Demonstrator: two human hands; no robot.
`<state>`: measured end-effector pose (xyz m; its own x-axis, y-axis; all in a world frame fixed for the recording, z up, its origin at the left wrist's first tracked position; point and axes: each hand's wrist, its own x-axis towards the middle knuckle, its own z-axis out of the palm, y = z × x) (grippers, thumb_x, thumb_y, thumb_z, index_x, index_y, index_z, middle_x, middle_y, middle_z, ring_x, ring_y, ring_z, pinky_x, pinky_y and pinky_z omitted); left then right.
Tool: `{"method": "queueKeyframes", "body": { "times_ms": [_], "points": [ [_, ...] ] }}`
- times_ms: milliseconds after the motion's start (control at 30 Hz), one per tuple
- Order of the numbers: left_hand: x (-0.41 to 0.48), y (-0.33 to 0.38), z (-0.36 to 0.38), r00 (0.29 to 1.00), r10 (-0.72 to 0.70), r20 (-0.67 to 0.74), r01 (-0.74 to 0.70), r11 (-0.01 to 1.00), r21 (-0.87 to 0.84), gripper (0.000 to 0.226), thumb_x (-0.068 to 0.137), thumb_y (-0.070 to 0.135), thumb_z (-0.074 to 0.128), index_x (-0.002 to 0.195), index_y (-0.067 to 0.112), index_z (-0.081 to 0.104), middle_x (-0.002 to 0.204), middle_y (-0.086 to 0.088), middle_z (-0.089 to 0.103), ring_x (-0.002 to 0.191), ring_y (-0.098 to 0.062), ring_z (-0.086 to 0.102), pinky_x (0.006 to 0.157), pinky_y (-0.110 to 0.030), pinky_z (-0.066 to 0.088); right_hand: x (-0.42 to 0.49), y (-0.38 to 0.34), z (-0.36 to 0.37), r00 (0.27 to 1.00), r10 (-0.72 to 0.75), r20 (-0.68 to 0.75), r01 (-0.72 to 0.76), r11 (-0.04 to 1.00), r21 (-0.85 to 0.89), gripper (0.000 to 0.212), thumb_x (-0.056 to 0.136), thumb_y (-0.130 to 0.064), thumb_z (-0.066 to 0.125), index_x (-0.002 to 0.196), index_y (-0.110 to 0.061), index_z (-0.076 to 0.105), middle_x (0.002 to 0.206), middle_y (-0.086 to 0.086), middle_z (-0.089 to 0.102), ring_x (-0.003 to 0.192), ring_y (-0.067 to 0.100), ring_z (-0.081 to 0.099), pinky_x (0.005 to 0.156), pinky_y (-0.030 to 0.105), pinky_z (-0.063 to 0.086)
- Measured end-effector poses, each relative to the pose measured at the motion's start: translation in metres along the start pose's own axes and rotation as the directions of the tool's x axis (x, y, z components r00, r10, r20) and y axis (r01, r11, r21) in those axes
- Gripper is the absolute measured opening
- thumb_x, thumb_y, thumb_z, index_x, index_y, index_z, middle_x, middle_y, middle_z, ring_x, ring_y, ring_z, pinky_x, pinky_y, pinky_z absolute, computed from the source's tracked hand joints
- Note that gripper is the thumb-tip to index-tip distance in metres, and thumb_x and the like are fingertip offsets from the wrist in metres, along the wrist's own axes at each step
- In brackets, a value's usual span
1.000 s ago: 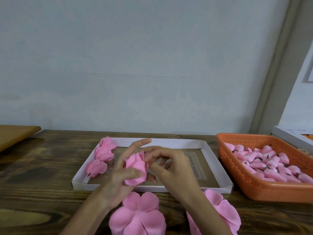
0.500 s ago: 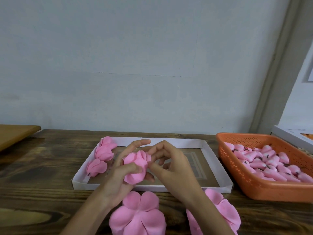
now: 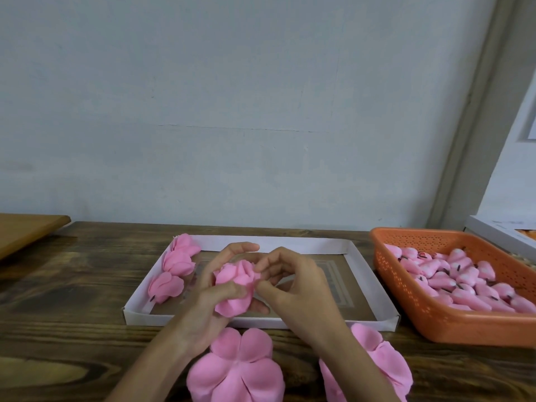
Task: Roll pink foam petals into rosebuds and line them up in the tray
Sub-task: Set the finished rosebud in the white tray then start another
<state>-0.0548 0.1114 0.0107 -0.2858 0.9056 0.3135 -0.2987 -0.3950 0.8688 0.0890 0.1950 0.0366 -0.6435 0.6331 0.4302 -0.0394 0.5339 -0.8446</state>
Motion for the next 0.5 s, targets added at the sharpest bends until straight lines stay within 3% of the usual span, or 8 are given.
{"method": "queueKeyframes", "body": {
  "times_ms": [100, 200, 367, 500],
  "points": [
    [-0.0005, 0.0007, -0.0003, 1.000, -0.004, 0.031, 0.004, 1.000, -0.012, 0.072, 0.065, -0.005, 0.069, 0.135, 0.007, 0.057, 0.126, -0.052, 0.041, 0.113, -0.052, 0.057, 0.080, -0.051, 0.059, 0.0004, 0.0002, -0.0002, 1.000, 0.016, -0.007, -0.016, 0.999, -0.030, 0.023, 0.076, -0.005, 0.072, 0.086, -0.026, 0.074, 0.080, -0.008, 0.075, 0.073, 0.008, 0.067, 0.068, 0.024, 0.058],
    [-0.0017, 0.0004, 0.0004, 0.997, 0.011, 0.074, -0.009, 1.000, -0.029, 0.072, 0.066, -0.007, 0.068, 0.135, 0.008, 0.056, 0.127, -0.046, 0.051, 0.120, -0.051, 0.061, 0.082, -0.051, 0.060, 0.0014, 0.0005, -0.0007, 1.000, 0.006, -0.005, -0.006, 0.998, -0.067, 0.023, 0.076, -0.006, 0.071, 0.086, -0.026, 0.077, 0.078, -0.009, 0.075, 0.072, 0.008, 0.068, 0.066, 0.019, 0.054],
    [-0.0012, 0.0000, -0.0014, 0.999, 0.026, 0.047, -0.025, 1.000, -0.017, 0.073, 0.065, -0.007, 0.070, 0.135, 0.010, 0.058, 0.126, -0.031, 0.064, 0.114, -0.041, 0.067, 0.079, -0.044, 0.060, 0.0016, 0.0010, 0.0004, 0.999, -0.036, 0.025, 0.039, 0.994, -0.101, 0.023, 0.078, -0.004, 0.070, 0.082, -0.026, 0.075, 0.076, -0.011, 0.072, 0.070, 0.010, 0.064, 0.063, 0.025, 0.054],
    [0.0003, 0.0004, -0.0014, 0.999, 0.029, 0.035, -0.028, 0.999, -0.028, 0.069, 0.067, -0.007, 0.070, 0.133, 0.008, 0.058, 0.124, -0.026, 0.064, 0.108, -0.036, 0.068, 0.075, -0.042, 0.060, 0.0016, -0.0006, 0.0013, 0.996, -0.059, 0.064, 0.064, 0.996, -0.069, 0.023, 0.078, -0.004, 0.065, 0.078, -0.024, 0.076, 0.074, -0.012, 0.071, 0.063, 0.005, 0.055, 0.058, 0.021, 0.048]
  ]
}}
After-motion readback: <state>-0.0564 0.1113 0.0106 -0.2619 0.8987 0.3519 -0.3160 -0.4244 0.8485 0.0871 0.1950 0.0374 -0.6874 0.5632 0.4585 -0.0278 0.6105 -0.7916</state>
